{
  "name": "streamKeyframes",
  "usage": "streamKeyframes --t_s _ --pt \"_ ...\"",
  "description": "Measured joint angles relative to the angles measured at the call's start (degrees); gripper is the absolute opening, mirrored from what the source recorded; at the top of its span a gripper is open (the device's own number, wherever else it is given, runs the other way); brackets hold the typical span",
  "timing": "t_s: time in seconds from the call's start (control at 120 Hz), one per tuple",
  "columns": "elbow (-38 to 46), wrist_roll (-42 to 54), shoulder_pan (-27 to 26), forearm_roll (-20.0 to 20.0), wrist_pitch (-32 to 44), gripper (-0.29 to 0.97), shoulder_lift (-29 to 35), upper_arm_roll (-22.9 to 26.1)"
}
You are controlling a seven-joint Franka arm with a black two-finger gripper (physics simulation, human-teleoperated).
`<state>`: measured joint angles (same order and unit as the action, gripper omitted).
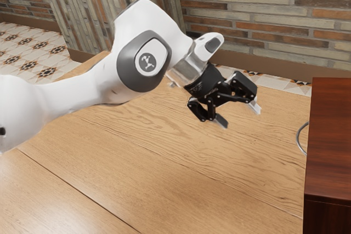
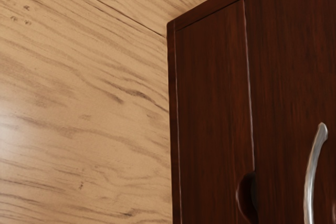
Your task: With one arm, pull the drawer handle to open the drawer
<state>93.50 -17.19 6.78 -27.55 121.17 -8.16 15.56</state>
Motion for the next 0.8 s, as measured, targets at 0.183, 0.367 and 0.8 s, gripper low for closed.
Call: streamKeyframes --t_s 0.183,0.367,0.8 --pt "-1.8 0.0 -2.1 0.0 0.8 0.68 -3.0 0.0" --pt "-1.8 -0.1 -3.7 0.0 1.3 0.68 -3.7 0.0" --pt "-2.4 -0.4 -7.1 0.8 6.8 0.68 -6.4 0.0"
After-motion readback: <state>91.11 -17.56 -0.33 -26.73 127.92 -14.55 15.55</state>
